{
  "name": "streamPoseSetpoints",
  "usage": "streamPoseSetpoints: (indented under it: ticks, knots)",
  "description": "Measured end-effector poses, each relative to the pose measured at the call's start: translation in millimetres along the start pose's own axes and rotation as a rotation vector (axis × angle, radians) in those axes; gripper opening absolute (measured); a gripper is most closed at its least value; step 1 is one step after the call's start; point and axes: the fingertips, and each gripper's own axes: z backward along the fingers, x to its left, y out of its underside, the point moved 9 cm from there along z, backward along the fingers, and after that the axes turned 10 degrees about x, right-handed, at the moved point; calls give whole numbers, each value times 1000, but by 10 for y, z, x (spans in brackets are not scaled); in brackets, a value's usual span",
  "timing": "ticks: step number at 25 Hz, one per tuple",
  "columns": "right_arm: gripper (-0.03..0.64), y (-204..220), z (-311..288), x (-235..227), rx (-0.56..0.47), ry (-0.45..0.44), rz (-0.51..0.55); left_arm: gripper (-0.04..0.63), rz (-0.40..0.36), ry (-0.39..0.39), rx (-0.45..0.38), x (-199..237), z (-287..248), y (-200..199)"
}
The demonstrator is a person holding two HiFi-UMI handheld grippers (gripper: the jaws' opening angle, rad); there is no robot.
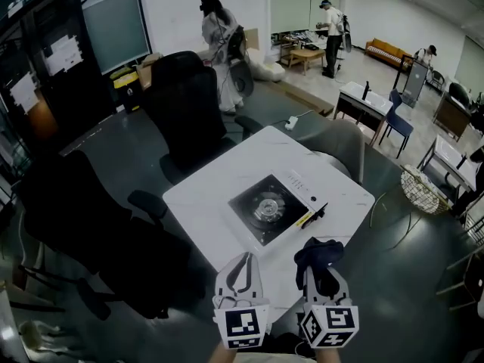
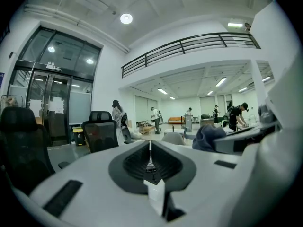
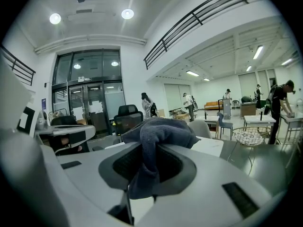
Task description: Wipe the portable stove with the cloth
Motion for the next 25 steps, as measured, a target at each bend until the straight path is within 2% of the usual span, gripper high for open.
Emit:
streamPoseSetpoints:
  ticks: [3, 11, 25]
  knots:
    - [90, -30, -138, -37, 25, 9, -3, 23, -17, 4, 13, 64, -150, 24]
    - [89, -39, -514, -140, 98, -8, 10, 22, 15, -14, 73, 128, -458, 121]
    - [89, -152, -1532, -636, 241, -141, 79, 23, 103, -194, 180, 90, -1097, 144]
